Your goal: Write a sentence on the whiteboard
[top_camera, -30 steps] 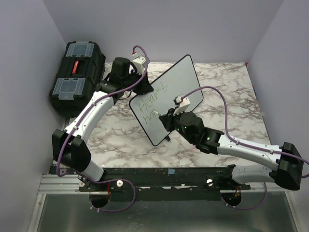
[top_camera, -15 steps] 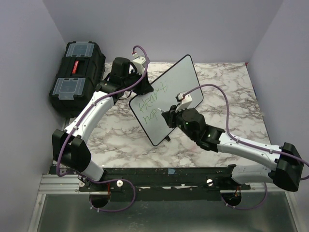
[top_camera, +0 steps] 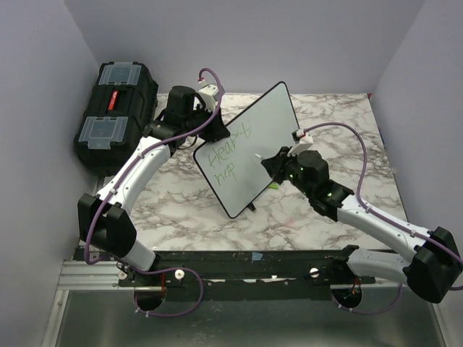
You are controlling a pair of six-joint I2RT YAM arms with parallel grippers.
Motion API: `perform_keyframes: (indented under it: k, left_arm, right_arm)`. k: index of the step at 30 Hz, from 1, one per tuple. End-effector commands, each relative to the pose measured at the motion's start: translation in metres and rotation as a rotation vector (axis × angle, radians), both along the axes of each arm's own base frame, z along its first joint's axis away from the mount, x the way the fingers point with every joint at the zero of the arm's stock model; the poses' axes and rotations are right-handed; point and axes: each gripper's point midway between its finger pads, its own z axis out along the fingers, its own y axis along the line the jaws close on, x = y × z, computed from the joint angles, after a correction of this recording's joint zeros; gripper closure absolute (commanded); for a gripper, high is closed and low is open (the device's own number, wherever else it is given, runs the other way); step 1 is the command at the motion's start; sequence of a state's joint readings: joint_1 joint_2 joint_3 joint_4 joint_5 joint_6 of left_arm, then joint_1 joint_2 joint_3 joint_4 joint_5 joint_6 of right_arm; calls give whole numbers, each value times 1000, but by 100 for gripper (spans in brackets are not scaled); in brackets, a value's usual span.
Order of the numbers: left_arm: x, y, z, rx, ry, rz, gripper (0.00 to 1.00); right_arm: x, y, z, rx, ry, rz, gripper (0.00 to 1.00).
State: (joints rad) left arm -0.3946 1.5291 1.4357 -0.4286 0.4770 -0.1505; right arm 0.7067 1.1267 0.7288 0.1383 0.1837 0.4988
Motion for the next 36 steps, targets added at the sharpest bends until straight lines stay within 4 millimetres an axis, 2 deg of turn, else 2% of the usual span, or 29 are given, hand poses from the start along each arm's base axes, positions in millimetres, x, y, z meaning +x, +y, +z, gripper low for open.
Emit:
perform_keyframes:
  k: [1,8,20,29,36]
  left_arm:
    - [-9,13,-30,121,40,14,100]
    - [-8,13,-36,122,48,14,100]
    - [-6,13,-38,130,47,11,100]
    - [-5,13,-38,134,46,10,100]
    - [-5,13,-39,136,44,9,100]
  right_arm:
    - [-12,11,-2,38,28,70,99]
    - [-18,14,-14,18,45,112,99]
    - [-31,37,-9,25,-7,287,99]
    - [-28,49,-8,25,-8,330,99]
    - [-28,49,-12,28,3,327,99]
